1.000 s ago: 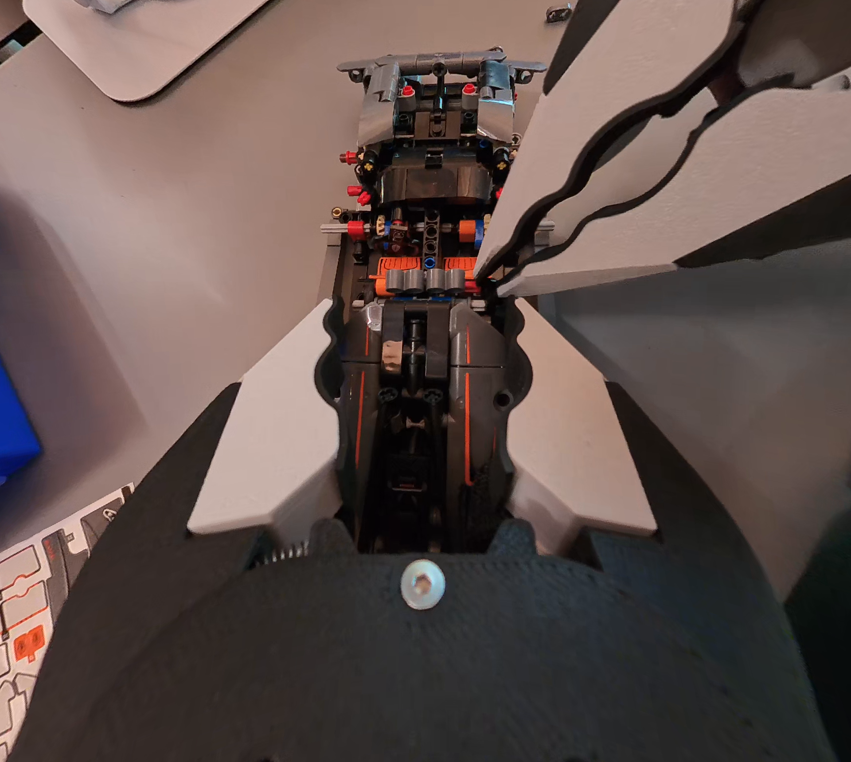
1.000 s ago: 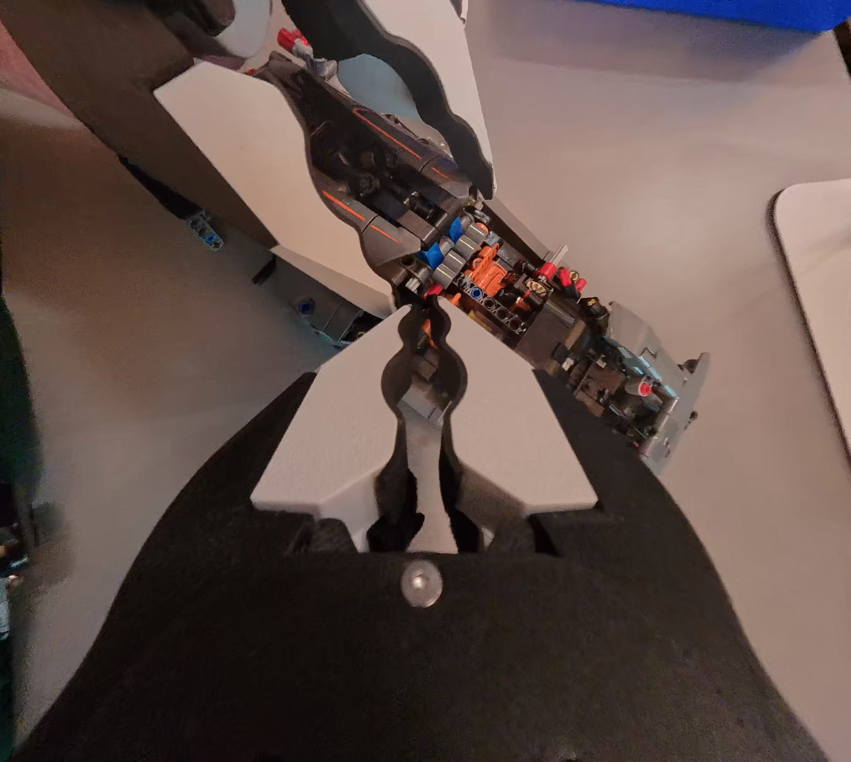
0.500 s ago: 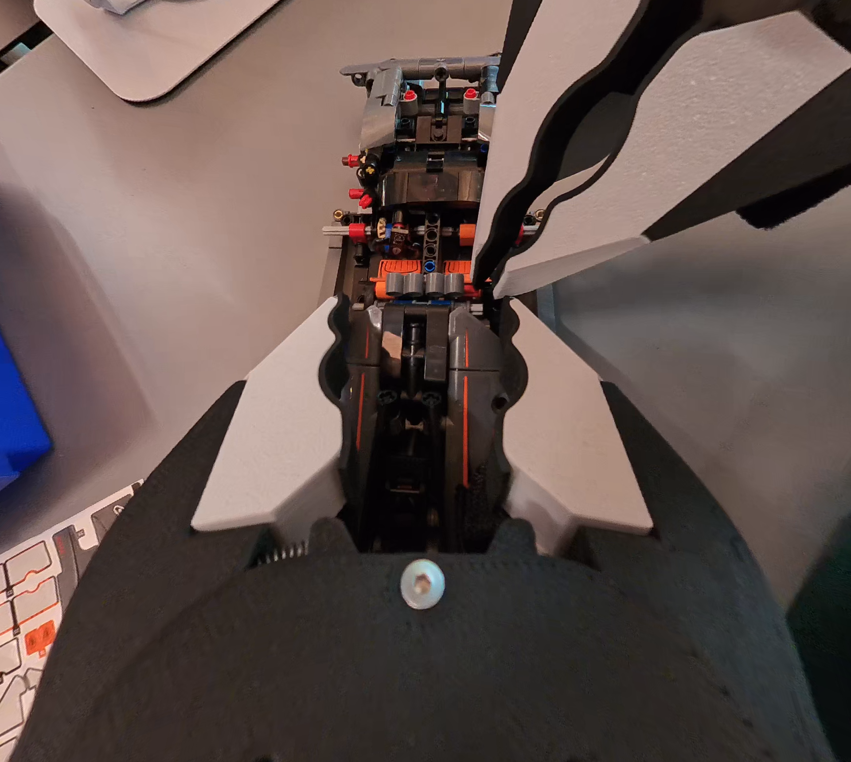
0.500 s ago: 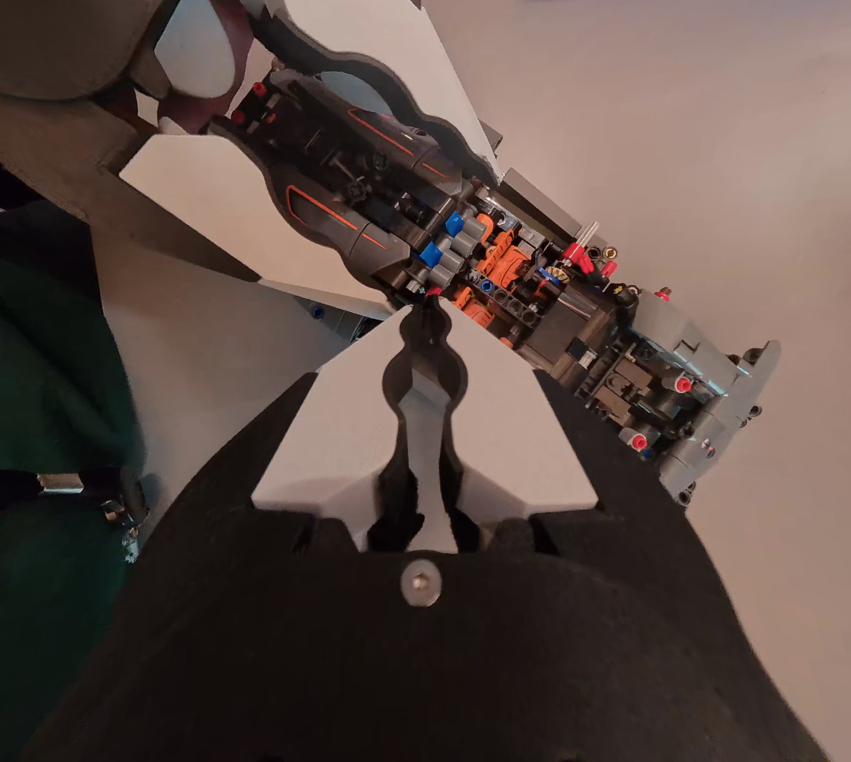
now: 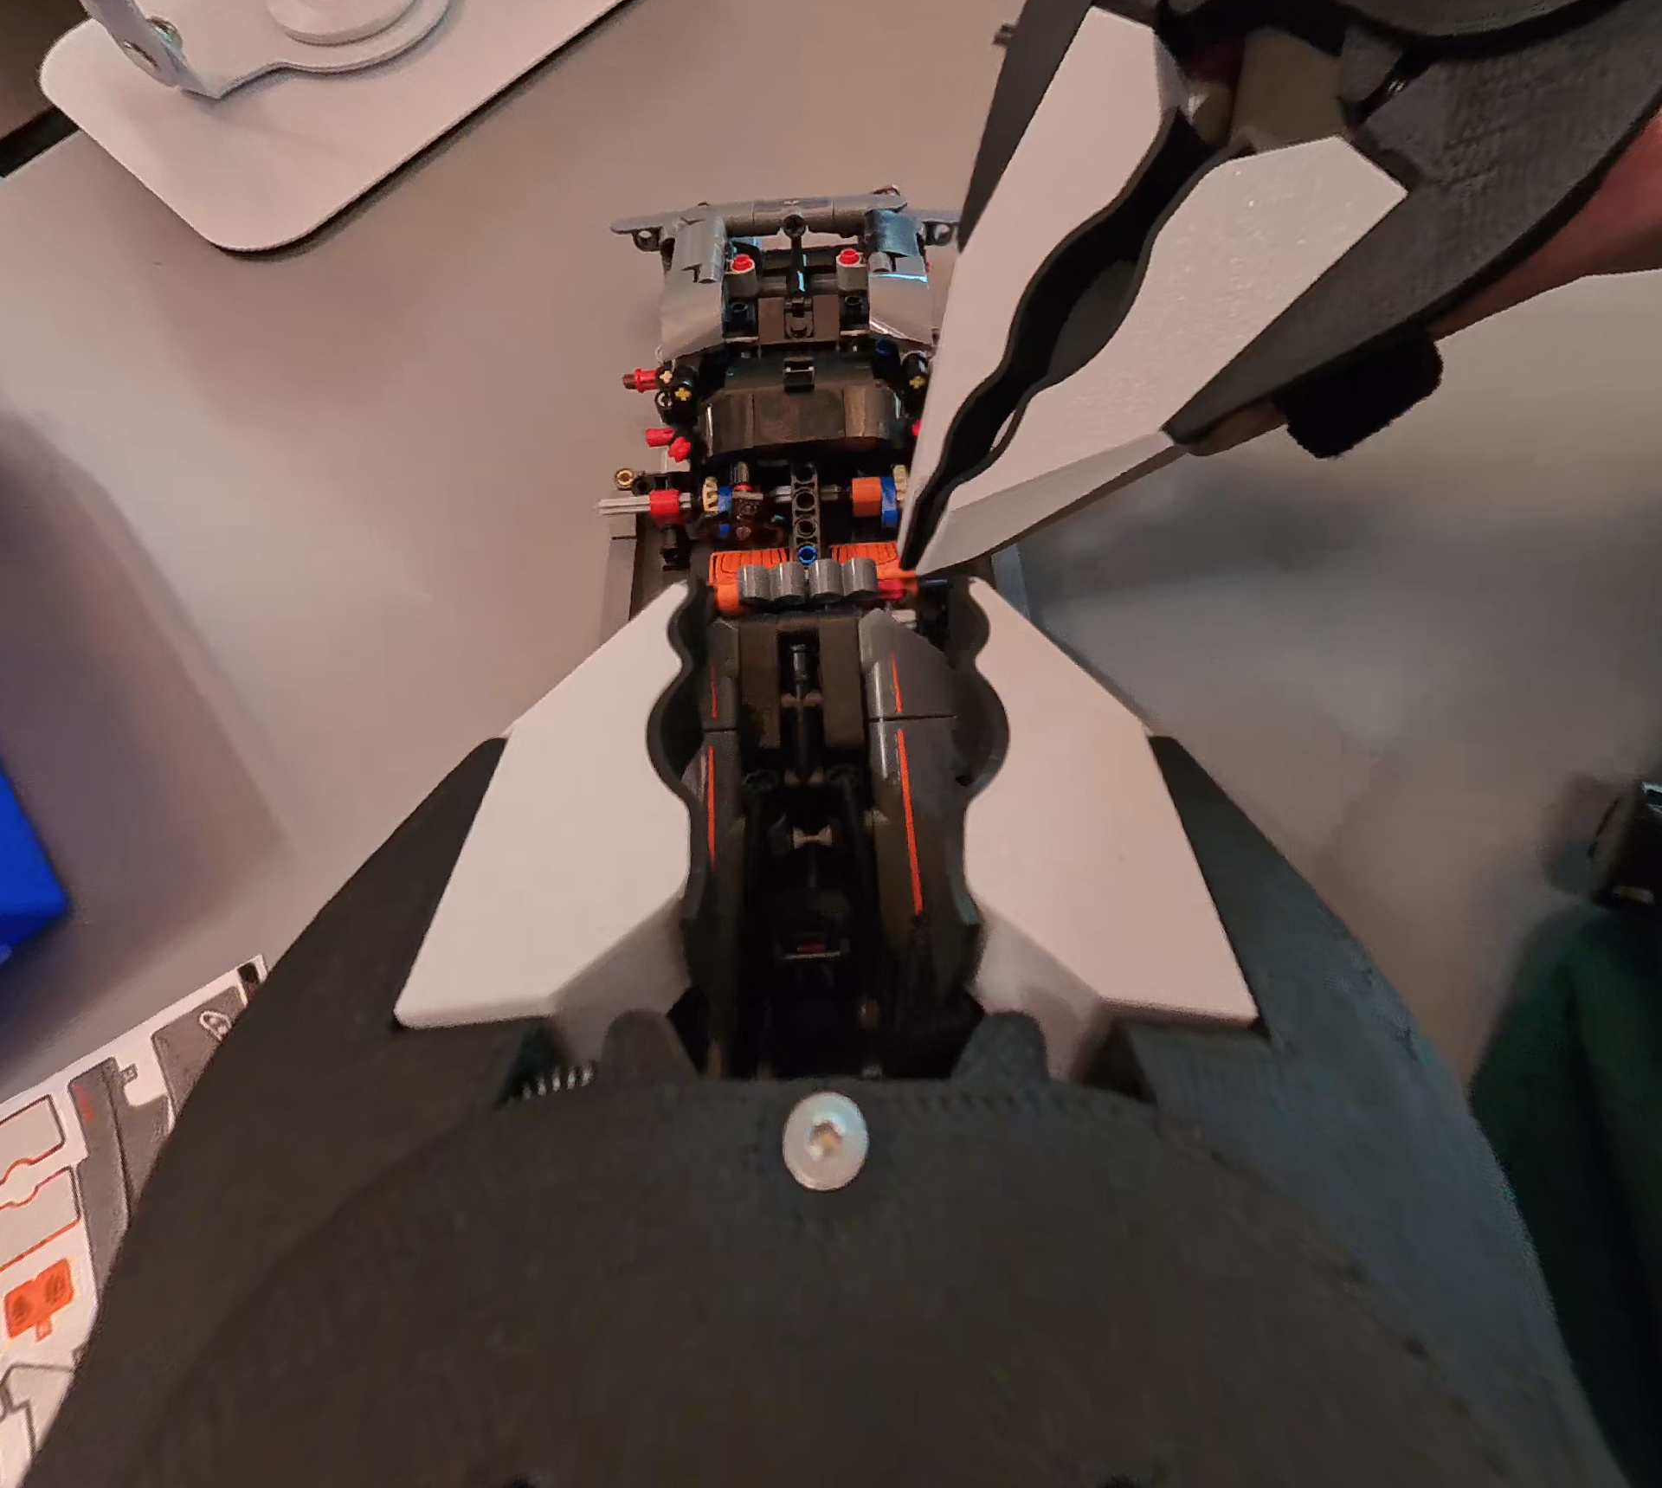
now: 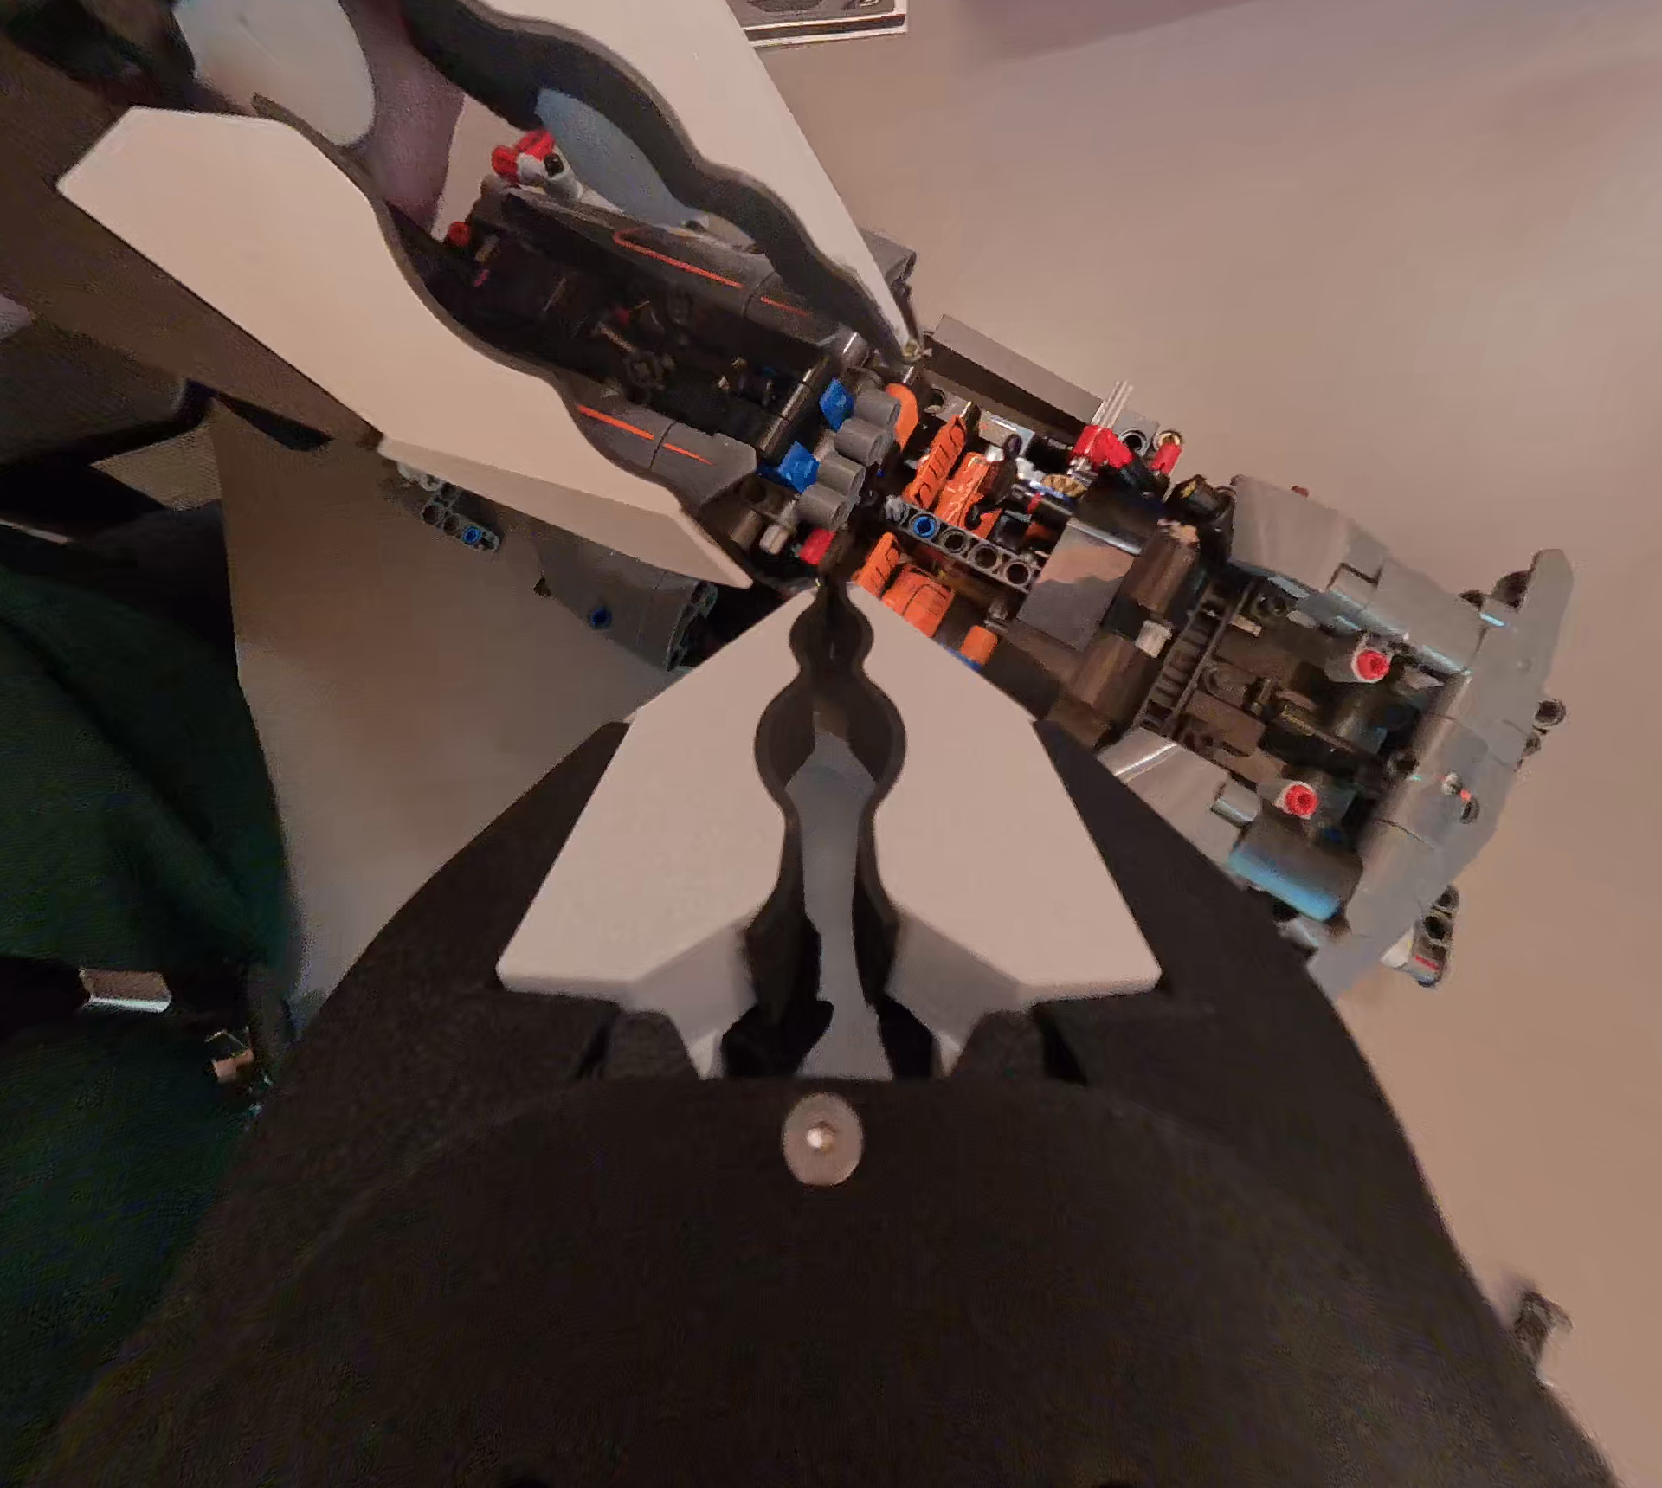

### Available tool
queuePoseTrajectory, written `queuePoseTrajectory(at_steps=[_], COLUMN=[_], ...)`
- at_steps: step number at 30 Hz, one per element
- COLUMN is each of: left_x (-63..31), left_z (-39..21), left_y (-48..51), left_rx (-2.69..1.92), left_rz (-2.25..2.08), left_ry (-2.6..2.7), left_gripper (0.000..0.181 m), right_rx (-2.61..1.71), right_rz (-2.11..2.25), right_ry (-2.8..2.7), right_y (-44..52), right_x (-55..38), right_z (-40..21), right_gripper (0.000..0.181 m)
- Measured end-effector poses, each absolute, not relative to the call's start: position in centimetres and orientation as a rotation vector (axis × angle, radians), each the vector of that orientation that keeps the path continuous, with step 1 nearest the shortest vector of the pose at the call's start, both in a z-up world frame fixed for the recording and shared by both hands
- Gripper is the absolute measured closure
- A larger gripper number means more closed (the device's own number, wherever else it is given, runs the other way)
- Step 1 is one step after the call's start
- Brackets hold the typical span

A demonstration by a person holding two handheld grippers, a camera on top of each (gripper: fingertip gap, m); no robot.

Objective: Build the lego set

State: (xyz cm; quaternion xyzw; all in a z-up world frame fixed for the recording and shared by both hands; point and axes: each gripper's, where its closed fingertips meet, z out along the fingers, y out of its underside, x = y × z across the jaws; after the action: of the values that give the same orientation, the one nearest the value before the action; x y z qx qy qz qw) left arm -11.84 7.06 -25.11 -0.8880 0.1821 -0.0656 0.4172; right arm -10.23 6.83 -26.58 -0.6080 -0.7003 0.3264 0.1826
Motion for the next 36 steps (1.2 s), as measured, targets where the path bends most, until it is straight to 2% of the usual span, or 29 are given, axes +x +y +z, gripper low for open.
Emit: queuePoseTrajectory(at_steps=[1, 16, 26, 30, 36], left_x=[-11.7, -13.3, -14.9, -14.6, -13.9], left_z=[-25.1, -24.3, -24.7, -26.8, -28.0], left_y=[7.0, 4.8, 3.8, 3.4, 2.9], left_rx=[-2.225, -2.206, -2.256, -2.361, -2.434], left_rz=[-0.173, -0.255, -0.299, -0.372, -0.437], left_ry=[0.46, 0.435, 0.402, 0.429, 0.429], left_gripper=[0.127, 0.122, 0.1, 0.081, 0.067], right_rx=[-1.709, -1.608, -1.7, -1.772, -1.788], right_rz=[0.933, 0.997, 0.957, 0.948, 0.941], right_ry=[-1.973, -1.909, -1.759, -1.676, -1.655], right_y=[6.7, 6.9, 7.8, 8.2, 7.3], right_x=[-10.2, -8.2, -3.9, -1.6, -1.0], right_z=[-26.6, -25.9, -25.9, -26.5, -27.1], right_gripper=[0.181, 0.176, 0.164, 0.16, 0.16])
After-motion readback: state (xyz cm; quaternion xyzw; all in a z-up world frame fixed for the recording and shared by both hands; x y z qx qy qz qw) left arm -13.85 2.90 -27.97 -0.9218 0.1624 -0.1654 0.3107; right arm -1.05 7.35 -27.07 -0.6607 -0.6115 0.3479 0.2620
